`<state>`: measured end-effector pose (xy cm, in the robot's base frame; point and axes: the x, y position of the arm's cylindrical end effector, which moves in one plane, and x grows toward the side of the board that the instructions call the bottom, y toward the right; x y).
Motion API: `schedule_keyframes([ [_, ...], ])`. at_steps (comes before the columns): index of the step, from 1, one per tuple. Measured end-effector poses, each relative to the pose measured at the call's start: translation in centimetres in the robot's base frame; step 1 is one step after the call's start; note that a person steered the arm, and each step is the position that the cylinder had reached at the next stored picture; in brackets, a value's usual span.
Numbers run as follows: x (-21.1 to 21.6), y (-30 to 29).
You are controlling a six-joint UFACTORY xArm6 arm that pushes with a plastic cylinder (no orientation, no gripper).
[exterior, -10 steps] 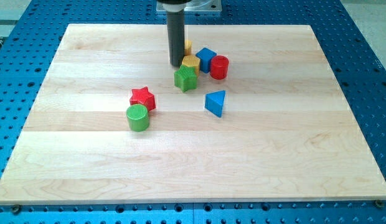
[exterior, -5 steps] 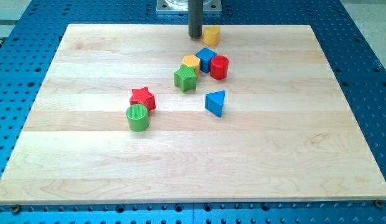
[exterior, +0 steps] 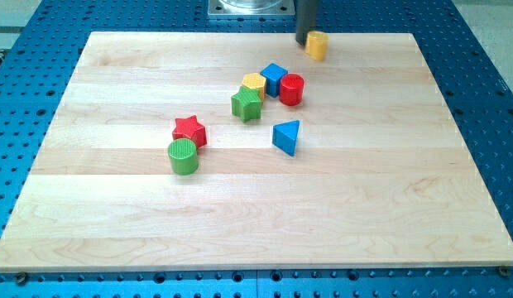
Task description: Place the yellow heart right to the green star
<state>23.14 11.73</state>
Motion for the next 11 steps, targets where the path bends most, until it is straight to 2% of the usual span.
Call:
schedule_keyframes([
  [1,7.8,4.4],
  [2,5.8,7.2],
  [3,9.1,9.7],
  [4,11.4,6.6],
  [6,15.1,11.7],
  [7,16.5,6.6],
  [8,15.9,0.9],
  [9,16.0,-2.1],
  [10,19.8,-2.1],
  [11,20.0,-3.4],
])
